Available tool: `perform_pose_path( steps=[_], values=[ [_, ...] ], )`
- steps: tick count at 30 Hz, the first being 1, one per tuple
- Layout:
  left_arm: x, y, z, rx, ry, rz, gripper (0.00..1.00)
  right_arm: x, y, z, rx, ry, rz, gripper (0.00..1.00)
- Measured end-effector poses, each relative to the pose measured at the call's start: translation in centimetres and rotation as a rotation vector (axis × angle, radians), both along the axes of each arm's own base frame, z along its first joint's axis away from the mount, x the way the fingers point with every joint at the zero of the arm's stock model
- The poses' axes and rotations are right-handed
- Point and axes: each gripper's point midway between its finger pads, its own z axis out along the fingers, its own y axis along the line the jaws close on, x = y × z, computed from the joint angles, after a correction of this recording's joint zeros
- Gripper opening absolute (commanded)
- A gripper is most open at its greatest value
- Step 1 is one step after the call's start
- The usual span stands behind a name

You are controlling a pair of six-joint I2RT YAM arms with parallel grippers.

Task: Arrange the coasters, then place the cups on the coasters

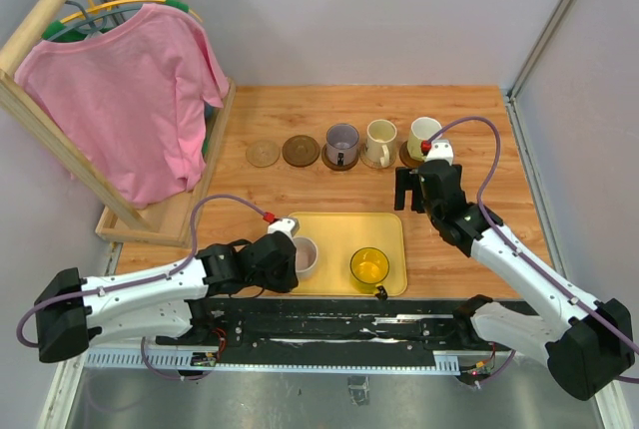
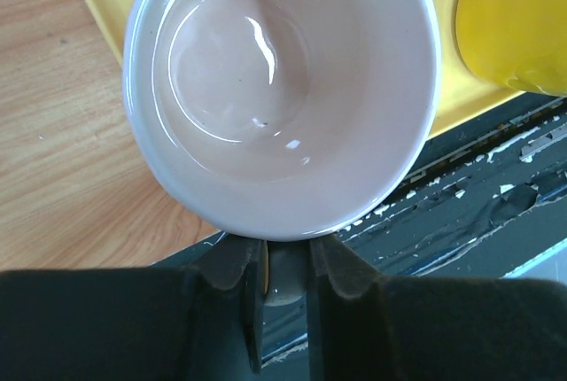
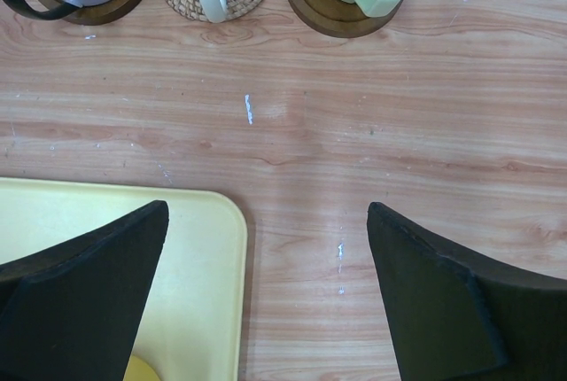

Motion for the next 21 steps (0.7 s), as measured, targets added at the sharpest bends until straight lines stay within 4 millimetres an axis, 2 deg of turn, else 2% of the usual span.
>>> perform_pose_path(
  steps=[11, 18, 21],
  values=[
    [0.6, -0.3, 0.7, 0.055, -0.053, -0.069, 0.01, -0.2, 0.1, 0.2, 0.013, -0.009, 0.009, 0.96],
    [3.8, -1.7, 4.5, 0.071, -0.215, -0.067, 0.01, -0.3, 0.3, 0.5, 0.027, -0.019, 0.019, 0.96],
    [5.4, -1.9, 5.5, 0.089, -0.288, -0.038, 0.00, -0.3, 0.3, 0.5, 0.029, -0.023, 0.021, 0.95]
  ],
)
